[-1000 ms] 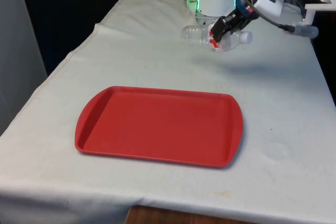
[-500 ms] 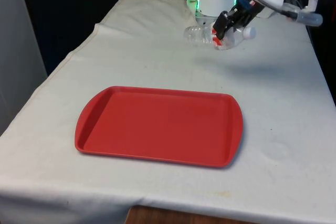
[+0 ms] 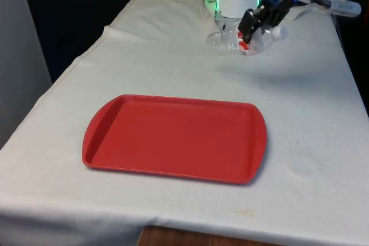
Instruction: Place the bottle upright on the tray.
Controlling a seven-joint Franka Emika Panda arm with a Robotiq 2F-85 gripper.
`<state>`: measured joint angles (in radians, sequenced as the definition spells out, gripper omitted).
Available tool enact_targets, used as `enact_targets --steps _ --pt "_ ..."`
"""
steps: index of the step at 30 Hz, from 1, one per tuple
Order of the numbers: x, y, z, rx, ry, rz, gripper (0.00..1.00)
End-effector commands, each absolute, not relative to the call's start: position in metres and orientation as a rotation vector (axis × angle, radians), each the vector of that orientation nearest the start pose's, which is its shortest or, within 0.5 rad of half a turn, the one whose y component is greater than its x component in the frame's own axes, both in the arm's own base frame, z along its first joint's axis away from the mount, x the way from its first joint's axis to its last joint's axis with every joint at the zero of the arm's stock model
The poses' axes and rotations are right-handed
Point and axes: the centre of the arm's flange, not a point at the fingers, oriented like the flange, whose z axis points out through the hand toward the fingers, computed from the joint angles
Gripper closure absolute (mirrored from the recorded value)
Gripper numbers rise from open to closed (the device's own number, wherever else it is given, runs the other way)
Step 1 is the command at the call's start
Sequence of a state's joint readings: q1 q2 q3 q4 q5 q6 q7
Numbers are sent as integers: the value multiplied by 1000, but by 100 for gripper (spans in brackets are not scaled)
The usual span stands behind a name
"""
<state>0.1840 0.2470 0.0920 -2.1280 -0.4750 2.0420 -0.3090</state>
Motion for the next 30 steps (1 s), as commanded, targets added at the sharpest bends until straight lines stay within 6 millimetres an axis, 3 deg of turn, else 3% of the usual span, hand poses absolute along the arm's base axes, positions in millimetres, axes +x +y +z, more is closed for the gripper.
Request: enact_targets --steps 1,30 --pt "522 121 277 -3115 -1460 539 66" --pt "531 119 287 -3101 -1385 247 66"
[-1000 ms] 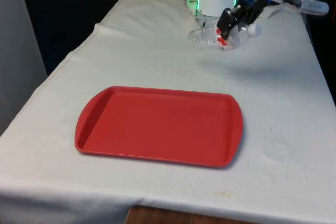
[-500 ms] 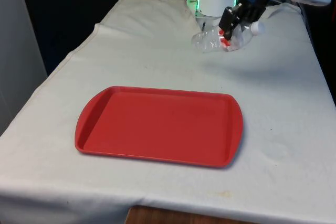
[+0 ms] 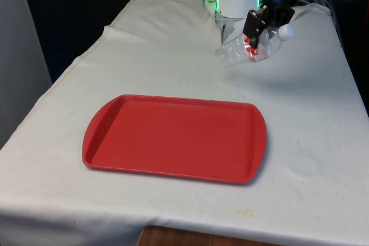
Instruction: Place the bottle upright on the tray.
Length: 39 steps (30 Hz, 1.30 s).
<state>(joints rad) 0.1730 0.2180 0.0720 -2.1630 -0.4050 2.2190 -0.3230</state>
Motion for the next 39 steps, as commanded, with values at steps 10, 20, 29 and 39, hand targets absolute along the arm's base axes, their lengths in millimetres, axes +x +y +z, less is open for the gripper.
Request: enact_targets --steps 10,20,29,39 --pt "532 114 290 -3099 -1358 179 66" --pt "529 107 299 -3073 -1330 69 66" --pt "528 99 308 -3056 -1303 -6 66" --pt "527 90 320 -3036 -1273 -74 66"
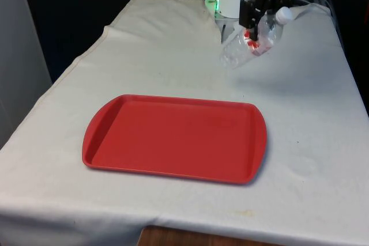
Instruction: Place the bottle upright on the tray.
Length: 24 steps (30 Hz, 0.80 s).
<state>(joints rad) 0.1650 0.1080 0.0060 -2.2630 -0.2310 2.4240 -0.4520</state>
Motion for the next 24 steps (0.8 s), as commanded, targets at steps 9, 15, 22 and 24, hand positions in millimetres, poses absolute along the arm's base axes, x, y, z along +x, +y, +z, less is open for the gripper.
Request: enact_targets --steps 9,15,22,24 --pt "528 77 331 -3012 -1245 -121 66" --pt "529 65 335 -2992 -1226 -150 66" --pt "531 49 340 -2962 -1201 -189 66" --pt "533 48 338 -2970 -1200 -168 66"
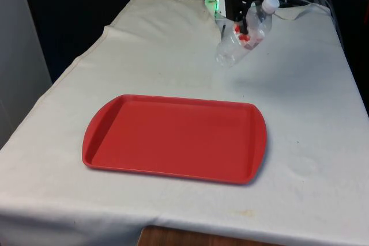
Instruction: Place the bottle upright on the tray.
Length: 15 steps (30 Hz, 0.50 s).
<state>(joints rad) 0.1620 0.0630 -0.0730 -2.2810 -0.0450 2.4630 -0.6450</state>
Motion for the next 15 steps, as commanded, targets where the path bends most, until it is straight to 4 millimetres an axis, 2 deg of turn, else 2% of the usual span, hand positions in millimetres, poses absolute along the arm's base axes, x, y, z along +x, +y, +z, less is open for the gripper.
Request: enact_targets --steps 1,15 --pt "532 43 341 -2955 -1193 -199 66" --pt "546 16 351 -2908 -1150 -267 66"
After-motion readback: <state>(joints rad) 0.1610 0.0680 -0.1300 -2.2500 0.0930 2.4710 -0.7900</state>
